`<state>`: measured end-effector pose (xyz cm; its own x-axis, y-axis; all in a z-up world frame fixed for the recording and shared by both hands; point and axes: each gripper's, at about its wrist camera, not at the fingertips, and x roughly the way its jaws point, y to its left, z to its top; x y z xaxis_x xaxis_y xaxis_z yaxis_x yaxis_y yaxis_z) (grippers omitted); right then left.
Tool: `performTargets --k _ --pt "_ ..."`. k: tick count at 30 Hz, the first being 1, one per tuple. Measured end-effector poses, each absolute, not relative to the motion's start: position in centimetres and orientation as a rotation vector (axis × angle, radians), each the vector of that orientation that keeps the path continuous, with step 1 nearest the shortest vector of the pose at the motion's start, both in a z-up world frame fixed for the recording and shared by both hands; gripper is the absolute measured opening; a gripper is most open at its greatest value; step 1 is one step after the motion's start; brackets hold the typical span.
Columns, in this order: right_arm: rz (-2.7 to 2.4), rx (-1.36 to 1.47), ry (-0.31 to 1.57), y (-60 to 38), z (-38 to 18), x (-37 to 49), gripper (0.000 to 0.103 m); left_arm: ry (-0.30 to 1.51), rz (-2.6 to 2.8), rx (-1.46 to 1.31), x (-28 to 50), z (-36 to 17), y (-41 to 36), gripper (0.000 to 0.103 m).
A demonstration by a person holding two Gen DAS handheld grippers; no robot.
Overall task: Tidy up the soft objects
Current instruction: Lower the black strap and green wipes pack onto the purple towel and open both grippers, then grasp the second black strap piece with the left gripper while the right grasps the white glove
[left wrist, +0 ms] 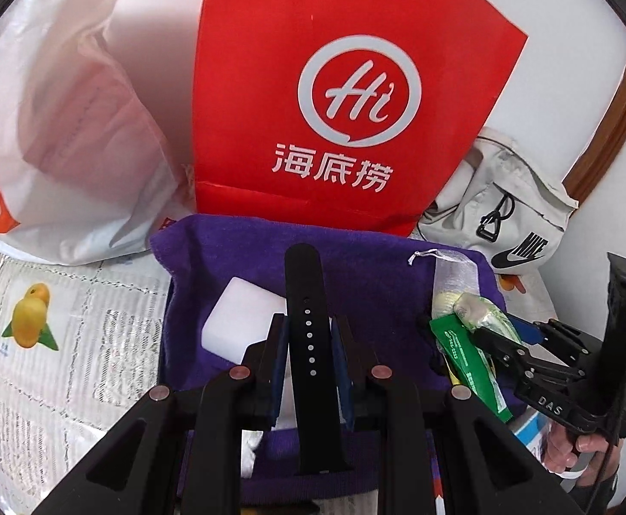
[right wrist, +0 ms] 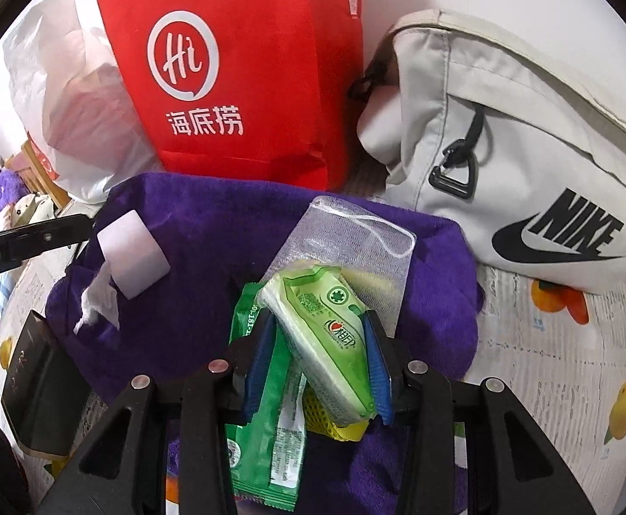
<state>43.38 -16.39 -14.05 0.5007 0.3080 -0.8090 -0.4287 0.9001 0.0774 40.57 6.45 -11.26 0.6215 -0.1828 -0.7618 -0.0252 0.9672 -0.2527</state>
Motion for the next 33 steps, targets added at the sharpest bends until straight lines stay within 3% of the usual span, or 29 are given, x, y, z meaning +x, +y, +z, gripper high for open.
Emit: performTargets --k 13,15,17,18,24,28,33 --pt "0.450 -0.126 0.946 -16.7 -14.3 43.4 0.046 0.983 -0.106 -0.237 42.2 -13.8 5.0 0.020" --pt "0.448 -0.133 0.942 -16.8 -14.3 43.2 0.050 0.998 -0.109 -0.243 42.4 -14.1 5.0 0.020" --pt "0.453 -0.139 0.933 -16.8 -14.2 42.9 0.065 1.003 -0.105 -0.247 42.5 -14.3 5.2 0.021" --pt "0.454 -0.141 0.929 -16.8 -14.2 42.7 0.067 1.004 -0.104 -0.245 42.5 -14.3 5.2 0.021" --pt "0.450 -0.124 0.907 -17.2 -13.7 42.0 0.068 1.029 -0.098 -0.241 42.5 -14.2 5.3 0.021" --pt "0.443 -0.109 0.881 -17.9 -13.0 41.3 0.068 1.026 -0.082 -0.236 41.9 -13.6 5.4 0.037" --pt "0.431 -0.088 0.868 -18.7 -12.0 39.9 0.068 1.010 -0.061 -0.228 40.2 -12.2 5.7 0.038"
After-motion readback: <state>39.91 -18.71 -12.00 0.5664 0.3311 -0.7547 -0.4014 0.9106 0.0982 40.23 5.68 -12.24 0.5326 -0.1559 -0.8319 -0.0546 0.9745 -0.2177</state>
